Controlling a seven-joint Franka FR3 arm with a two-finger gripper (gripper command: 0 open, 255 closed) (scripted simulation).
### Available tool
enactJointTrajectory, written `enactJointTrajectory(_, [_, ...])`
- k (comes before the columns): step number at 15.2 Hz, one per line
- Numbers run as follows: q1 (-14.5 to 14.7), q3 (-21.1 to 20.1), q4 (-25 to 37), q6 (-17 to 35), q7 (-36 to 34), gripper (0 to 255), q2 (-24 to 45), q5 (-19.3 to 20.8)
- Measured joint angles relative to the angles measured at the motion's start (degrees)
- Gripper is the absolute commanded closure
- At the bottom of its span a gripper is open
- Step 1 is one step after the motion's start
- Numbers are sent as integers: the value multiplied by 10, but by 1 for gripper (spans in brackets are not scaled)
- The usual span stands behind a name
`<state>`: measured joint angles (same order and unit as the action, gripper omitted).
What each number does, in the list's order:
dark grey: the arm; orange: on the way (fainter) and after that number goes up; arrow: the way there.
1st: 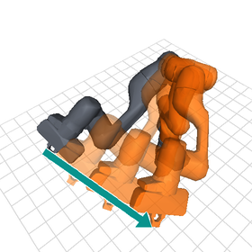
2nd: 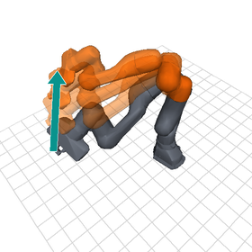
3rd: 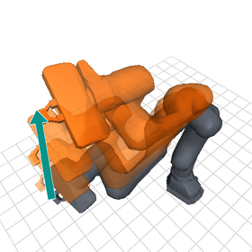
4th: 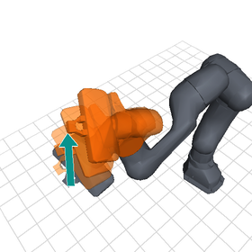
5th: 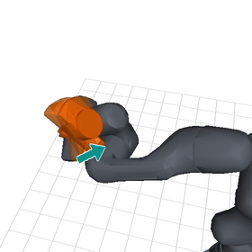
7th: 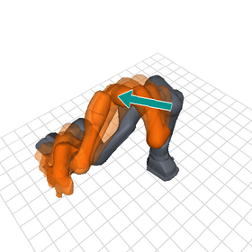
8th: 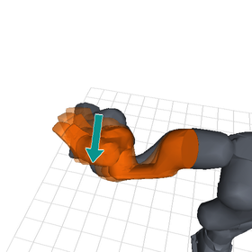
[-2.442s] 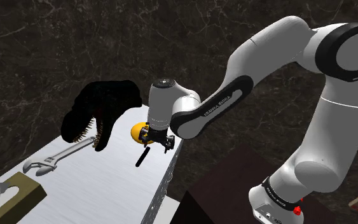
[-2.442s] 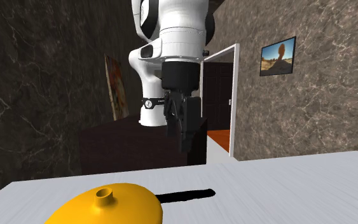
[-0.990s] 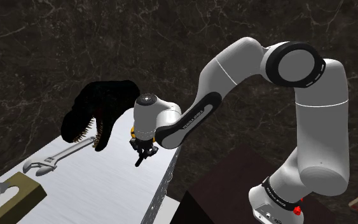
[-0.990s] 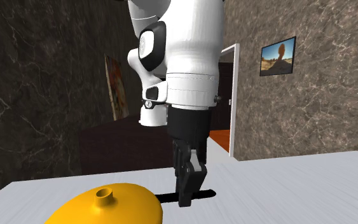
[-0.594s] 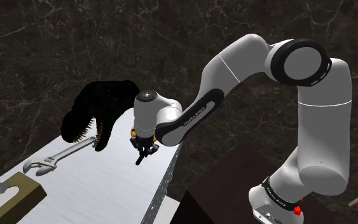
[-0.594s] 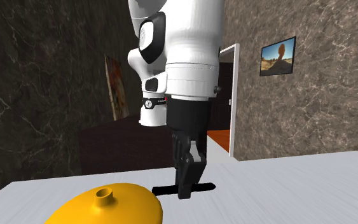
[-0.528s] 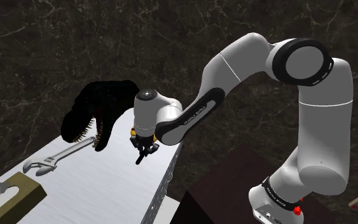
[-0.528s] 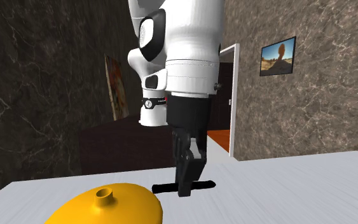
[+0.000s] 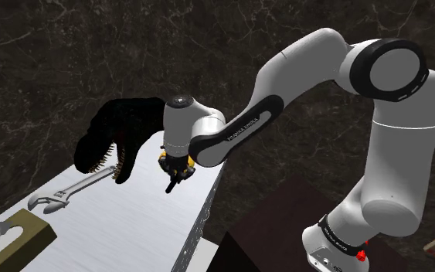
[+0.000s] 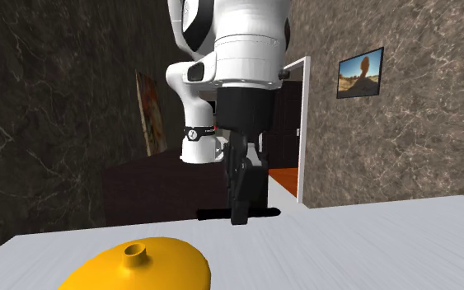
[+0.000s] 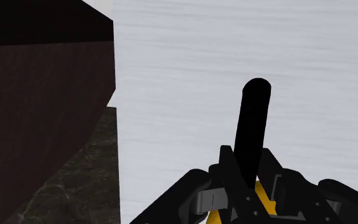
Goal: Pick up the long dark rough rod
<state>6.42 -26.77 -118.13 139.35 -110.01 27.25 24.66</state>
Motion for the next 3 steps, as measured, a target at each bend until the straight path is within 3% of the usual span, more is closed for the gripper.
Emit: enactJointTrajectory(3, [-6,-7,1,-13,9,255,-14,-11])
